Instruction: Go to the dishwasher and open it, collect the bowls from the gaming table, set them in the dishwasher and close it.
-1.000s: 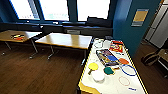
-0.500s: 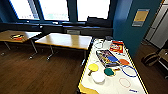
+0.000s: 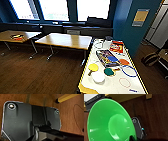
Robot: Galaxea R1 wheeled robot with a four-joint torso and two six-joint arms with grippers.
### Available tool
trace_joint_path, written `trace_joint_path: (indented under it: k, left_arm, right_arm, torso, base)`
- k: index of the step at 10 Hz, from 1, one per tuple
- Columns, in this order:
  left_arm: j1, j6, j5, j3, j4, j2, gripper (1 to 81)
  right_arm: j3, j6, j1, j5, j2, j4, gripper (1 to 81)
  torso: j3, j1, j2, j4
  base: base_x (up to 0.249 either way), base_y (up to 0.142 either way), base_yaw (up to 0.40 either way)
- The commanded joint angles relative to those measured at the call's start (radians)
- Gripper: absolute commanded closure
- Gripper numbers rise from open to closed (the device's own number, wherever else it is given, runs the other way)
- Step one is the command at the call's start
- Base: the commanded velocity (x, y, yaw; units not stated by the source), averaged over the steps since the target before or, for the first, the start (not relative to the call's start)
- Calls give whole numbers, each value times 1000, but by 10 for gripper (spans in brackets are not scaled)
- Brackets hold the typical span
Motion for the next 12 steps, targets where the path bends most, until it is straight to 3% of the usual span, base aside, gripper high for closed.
trace_joint_path:
  k: [1, 6, 10, 12]
  left_arm:
    - [-38, 1, 54, 23, 7, -6, 10]
    - [-40, -2, 54, 23, 7, -11, 10]
    - [-51, -1, 54, 26, 7, -12, 10]
    - [-74, -2, 57, 109, 7, -46, 10]
  right_arm:
    - [22, -95, -52, 35, 14, 11, 811]
    - [-105, -124, -167, 129, 227, -38, 811]
    - [-228, -123, -199, 146, 325, -46, 811]
    - [-317, -124, -215, 144, 400, -50, 811]
  torso:
    - [0, 0, 0, 0]
    - [0, 0, 0, 0]
    - [0, 0, 0, 0]
    - [0, 0, 0, 0]
  base:
    - [0, 0, 0]
    - [0, 0, 0]
    - [0, 0, 0]
    - [0, 0, 0]
